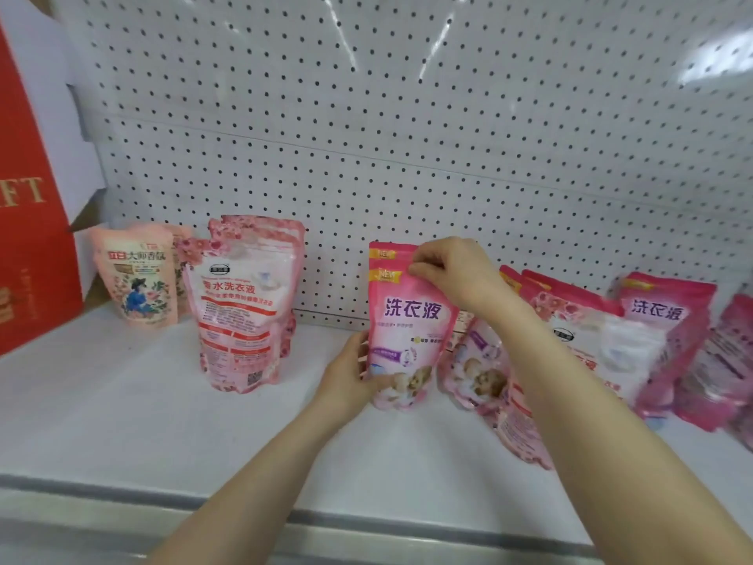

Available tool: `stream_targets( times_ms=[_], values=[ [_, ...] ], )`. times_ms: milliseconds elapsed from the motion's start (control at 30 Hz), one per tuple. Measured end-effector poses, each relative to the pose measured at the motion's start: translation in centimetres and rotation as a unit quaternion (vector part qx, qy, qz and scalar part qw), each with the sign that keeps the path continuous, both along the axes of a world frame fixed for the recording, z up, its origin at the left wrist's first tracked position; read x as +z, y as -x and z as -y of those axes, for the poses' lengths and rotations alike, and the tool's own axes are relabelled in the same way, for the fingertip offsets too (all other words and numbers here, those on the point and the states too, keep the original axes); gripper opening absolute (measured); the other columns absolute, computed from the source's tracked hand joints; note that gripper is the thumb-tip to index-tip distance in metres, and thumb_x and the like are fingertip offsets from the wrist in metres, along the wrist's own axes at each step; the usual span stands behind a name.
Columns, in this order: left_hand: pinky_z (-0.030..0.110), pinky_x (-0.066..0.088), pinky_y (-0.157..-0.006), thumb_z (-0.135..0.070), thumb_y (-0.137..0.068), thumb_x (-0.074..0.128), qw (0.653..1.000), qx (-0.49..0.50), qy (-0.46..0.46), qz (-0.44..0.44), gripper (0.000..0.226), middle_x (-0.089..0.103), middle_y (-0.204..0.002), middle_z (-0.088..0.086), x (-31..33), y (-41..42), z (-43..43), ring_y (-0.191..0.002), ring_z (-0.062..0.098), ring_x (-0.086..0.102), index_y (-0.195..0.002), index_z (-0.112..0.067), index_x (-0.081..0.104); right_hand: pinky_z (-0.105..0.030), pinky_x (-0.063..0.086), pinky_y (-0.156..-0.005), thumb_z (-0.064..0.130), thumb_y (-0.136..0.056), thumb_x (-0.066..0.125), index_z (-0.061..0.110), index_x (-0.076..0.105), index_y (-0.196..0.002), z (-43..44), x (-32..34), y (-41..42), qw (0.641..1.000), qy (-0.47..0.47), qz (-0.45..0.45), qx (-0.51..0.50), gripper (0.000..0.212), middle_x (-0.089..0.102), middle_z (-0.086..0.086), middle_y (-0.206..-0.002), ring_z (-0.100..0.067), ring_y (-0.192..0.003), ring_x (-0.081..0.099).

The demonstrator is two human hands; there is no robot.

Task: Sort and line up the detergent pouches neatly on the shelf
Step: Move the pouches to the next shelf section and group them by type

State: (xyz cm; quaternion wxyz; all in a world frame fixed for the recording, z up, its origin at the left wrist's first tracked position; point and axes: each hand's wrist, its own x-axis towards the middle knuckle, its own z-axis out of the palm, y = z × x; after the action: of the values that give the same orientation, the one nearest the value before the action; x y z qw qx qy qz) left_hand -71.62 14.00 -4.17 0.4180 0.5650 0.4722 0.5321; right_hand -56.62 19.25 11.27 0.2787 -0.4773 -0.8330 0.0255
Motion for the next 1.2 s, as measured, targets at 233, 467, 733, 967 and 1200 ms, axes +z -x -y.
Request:
stream_targets(
  times_ms=[233,467,733,967,1200],
  values=[
    [0.038,0.058,-0.080,-0.012,-0.071,0.081,0.994,0.057,0.040,-0.090,0.052,0.070,-0.104,0.003,-0.8,-1.4,-3.4,-0.088,0.019,0.068,-0.115,-0.016,0.055,-0.031,0.047,-0.067,0.026,-0.096,0.059,0.024,0.070,-0.092,-3.4,-1.7,-0.6,0.998,-0.043,-0.013,-0.048,0.012,0.060,0.013,-0.069,-0.013,-0.069,0.055],
    [0.033,0.055,-0.073,-0.016,-0.072,0.079,0.988,0.073,0.034,-0.129,0.044,0.069,-0.098,0.001,-1.0,-1.7,-4.3,-0.086,0.019,0.067,-0.107,-0.021,0.054,-0.036,0.052,-0.080,0.026,-0.097,0.057,0.020,0.070,-0.105,-2.6,-2.1,-0.8,0.996,-0.054,-0.017,-0.073,0.016,0.073,0.002,-0.094,-0.020,-0.088,0.066],
    [0.037,0.048,-0.090,-0.009,-0.075,0.077,0.960,0.182,-0.108,-0.182,0.060,0.043,-0.119,0.002,0.5,-1.7,-1.6,-0.108,0.025,0.055,-0.126,-0.013,0.046,-0.040,0.052,-0.089,0.019,-0.094,0.060,0.022,0.062,-0.125,5.1,-0.7,-5.7,0.959,-0.232,-0.122,-0.113,0.031,0.067,0.004,-0.116,-0.017,-0.106,0.063],
    [0.036,0.049,-0.093,-0.014,-0.084,0.071,0.962,-0.007,-0.172,-0.211,0.045,0.052,-0.117,-0.002,2.1,-5.7,0.6,-0.105,0.016,0.057,-0.125,-0.019,0.053,-0.040,0.051,-0.093,0.035,-0.094,0.062,0.022,0.052,-0.134,10.5,-4.6,-14.6,0.906,-0.187,-0.225,-0.305,0.043,0.063,0.002,-0.124,-0.016,-0.110,0.060],
    [0.039,0.046,-0.103,-0.032,-0.078,0.075,0.947,-0.159,-0.148,-0.235,0.069,0.051,-0.133,-0.009,1.5,-11.5,1.7,-0.122,0.012,0.053,-0.139,-0.032,0.043,-0.051,0.059,-0.071,0.025,-0.084,0.073,0.014,0.065,-0.093,10.2,-7.2,-16.9,0.890,-0.069,-0.355,-0.275,0.016,0.074,-0.002,-0.087,-0.022,-0.078,0.072]
  ],
)
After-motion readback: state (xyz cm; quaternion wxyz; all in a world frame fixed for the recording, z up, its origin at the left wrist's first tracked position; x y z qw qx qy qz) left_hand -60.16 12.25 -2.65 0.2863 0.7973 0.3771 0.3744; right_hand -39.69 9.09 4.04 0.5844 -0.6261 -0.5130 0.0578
